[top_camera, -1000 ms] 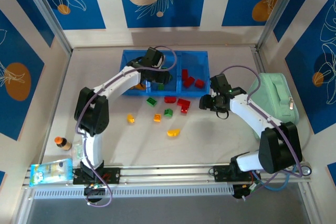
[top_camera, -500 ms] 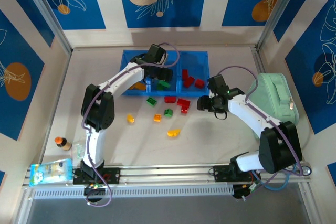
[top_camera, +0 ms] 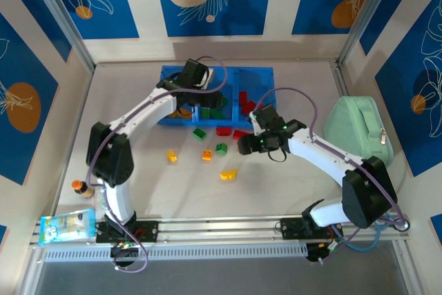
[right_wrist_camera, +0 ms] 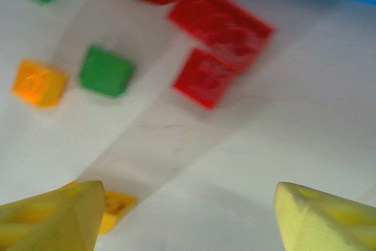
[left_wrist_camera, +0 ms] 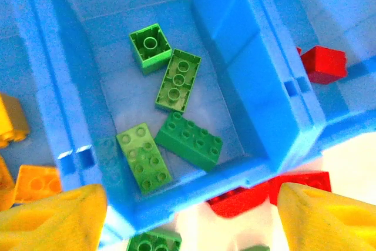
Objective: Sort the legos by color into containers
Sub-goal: Pick up the lego from the bottom-center of the table.
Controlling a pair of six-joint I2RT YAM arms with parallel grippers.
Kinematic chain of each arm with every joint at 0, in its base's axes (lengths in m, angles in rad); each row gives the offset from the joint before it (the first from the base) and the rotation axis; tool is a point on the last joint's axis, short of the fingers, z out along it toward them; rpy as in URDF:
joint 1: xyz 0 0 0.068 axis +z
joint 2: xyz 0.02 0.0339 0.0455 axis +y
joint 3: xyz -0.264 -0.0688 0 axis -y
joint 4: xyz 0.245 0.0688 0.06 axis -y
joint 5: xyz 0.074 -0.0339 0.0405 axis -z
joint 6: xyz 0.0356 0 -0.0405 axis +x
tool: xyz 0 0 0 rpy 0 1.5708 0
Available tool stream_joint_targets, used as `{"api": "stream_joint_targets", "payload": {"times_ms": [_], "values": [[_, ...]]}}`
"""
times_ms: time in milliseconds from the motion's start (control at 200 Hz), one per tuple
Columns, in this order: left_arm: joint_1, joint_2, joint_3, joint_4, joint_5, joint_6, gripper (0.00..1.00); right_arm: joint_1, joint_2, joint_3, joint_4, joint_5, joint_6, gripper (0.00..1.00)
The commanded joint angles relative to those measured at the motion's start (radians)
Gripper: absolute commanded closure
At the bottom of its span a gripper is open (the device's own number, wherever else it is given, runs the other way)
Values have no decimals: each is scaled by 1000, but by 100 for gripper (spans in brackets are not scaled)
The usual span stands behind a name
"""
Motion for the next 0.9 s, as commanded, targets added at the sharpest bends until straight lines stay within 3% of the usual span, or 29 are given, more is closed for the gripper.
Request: {"api": "stream_joint_targets", "payload": {"times_ms": [0, 175, 320, 585, 896], "values": [[14, -98, -111, 40, -17, -30, 24, 79, 12, 47, -23, -87, -131, 20], [36, -250, -348, 97, -22, -83, 23, 192, 41, 65, -96, -87, -211, 16], [59, -351, -520, 129, -29, -126, 23, 276, 90, 86, -142, -42, -255, 6], [92, -496, -714, 141, -52, -176, 23, 353, 289, 183, -221, 194, -270, 8], [140, -582, -800, 137, -52, -177, 23, 395, 437, 245, -240, 208, -281, 14]]}}
